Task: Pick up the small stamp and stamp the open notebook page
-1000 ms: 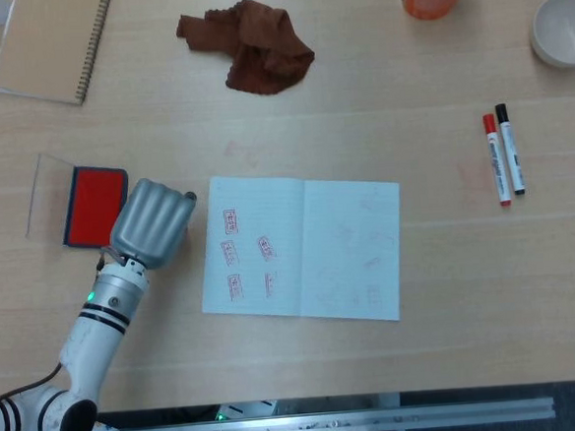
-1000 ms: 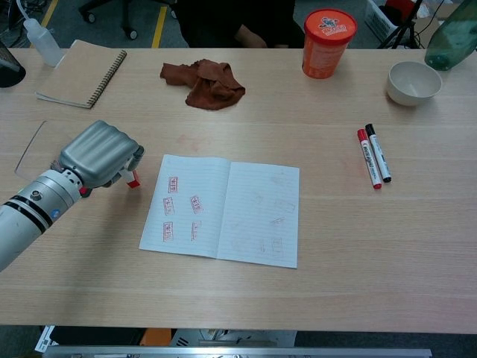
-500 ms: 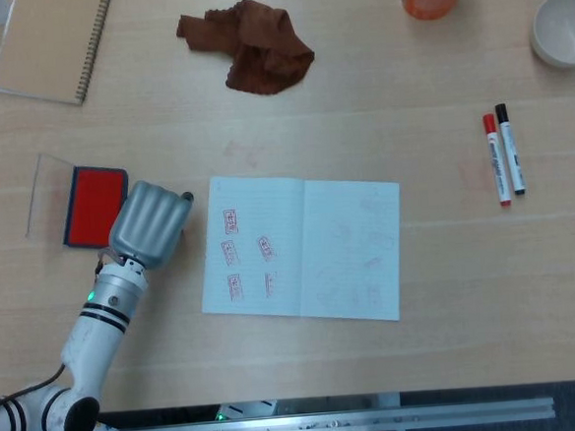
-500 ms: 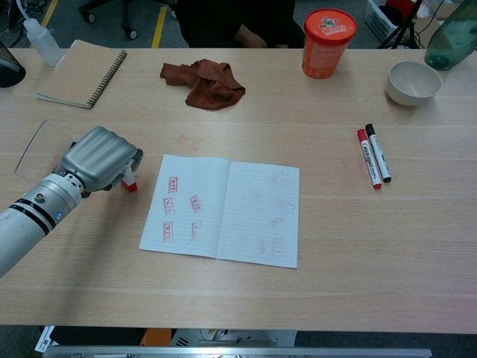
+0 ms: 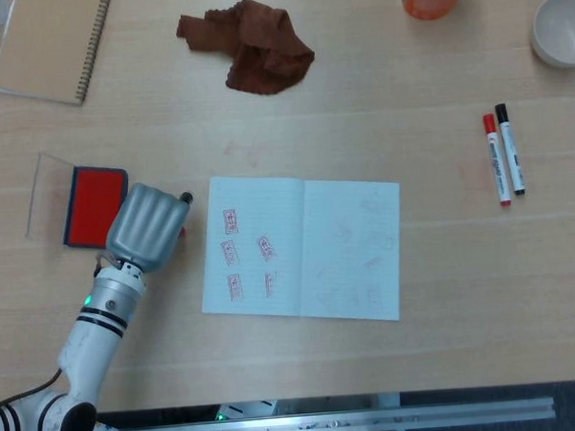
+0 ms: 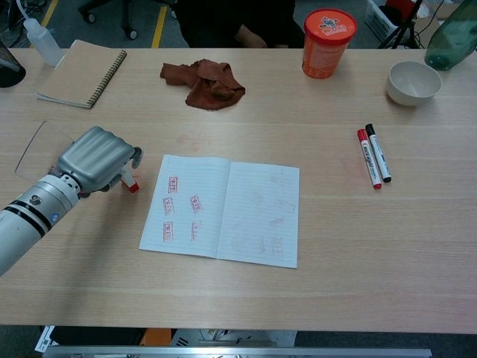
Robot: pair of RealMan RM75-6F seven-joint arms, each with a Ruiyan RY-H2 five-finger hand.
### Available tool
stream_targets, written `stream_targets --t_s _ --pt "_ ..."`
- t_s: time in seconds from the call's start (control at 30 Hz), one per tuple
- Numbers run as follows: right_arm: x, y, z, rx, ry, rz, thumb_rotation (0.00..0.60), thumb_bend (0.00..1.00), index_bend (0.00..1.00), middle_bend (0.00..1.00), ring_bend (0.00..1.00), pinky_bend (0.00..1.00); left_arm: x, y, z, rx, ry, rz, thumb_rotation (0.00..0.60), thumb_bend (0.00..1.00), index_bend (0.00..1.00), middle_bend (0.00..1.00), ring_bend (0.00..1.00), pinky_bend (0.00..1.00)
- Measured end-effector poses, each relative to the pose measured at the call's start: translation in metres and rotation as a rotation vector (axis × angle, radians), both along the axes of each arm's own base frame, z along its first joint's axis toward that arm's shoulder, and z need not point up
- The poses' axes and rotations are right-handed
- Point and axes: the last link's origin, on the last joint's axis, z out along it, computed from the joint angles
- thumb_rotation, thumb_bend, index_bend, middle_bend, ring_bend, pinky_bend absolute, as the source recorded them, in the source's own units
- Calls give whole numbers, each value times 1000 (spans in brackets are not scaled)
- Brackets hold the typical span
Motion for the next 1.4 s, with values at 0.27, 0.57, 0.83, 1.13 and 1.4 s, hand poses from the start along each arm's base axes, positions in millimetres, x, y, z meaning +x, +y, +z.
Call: stream_targets --t_s 0.27,0.57,0.83,1.13,1.4 --pt "1 0 1 -9 -3 5 600 357 445 441 285 308 7 -8 15 9 -18 -13 600 329 334 1000 1000 1000" --pt "3 0 2 -16 -4 6 600 358 445 440 291 312 2 -17 55 115 -120 25 600 329 268 794 833 1000" --pt "5 -3 1 -36 41 25 600 357 416 393 250 314 -21 -27 98 250 -277 139 600 329 218 453 469 749" --pt "-2 -3 -5 -59 77 2 600 357 416 390 247 313 -59 -51 146 413 -407 215 600 329 225 413 428 642" --pt "-4 1 -6 -64 45 -1 600 358 416 390 247 313 -79 -76 164 495 -421 255 600 329 225 414 428 638"
